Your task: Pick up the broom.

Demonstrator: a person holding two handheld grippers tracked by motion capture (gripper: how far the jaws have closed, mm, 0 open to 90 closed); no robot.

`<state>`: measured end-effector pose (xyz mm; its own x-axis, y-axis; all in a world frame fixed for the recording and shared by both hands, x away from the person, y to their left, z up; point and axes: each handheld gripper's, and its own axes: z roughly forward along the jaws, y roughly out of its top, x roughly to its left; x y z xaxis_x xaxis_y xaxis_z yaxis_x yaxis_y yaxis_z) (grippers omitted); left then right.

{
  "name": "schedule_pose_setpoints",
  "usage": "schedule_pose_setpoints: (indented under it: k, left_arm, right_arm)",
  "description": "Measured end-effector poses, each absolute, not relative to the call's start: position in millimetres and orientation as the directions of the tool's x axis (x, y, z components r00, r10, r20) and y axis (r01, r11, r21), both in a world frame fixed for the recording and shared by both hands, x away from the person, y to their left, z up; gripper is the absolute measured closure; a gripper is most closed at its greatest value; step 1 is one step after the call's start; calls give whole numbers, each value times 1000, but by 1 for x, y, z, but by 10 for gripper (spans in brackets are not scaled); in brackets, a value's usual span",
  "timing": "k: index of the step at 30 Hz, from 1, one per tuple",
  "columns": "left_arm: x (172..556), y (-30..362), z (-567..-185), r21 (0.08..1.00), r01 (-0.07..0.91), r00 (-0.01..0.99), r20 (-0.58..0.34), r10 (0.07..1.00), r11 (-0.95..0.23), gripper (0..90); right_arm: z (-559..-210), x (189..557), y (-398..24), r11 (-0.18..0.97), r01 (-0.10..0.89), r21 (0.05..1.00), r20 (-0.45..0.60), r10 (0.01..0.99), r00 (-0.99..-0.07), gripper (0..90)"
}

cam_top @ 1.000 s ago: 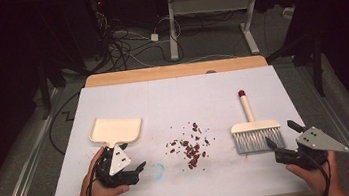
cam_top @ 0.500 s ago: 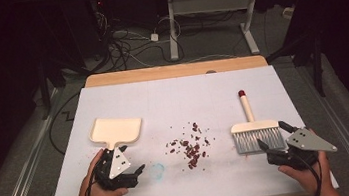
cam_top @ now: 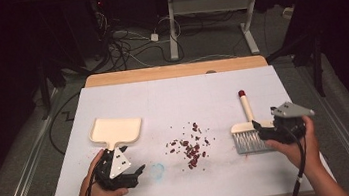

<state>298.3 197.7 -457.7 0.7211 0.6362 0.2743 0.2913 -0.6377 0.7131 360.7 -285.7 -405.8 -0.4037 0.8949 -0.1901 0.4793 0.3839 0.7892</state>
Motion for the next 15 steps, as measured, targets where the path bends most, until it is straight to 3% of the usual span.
schedule_pose_setpoints:
  k: [6, 15]
  left_arm:
    - [299, 197, -459, 708, 296, 727, 269, 632, -642, 180]
    - [298, 199, -460, 704, 300, 728, 267, 631, -644, 180]
  right_arm:
    - [-409, 417, -279, 348, 633, 692, -118, 919, -377, 295]
    - [-447, 479, -274, 309, 820, 481, -65, 946, -318, 399]
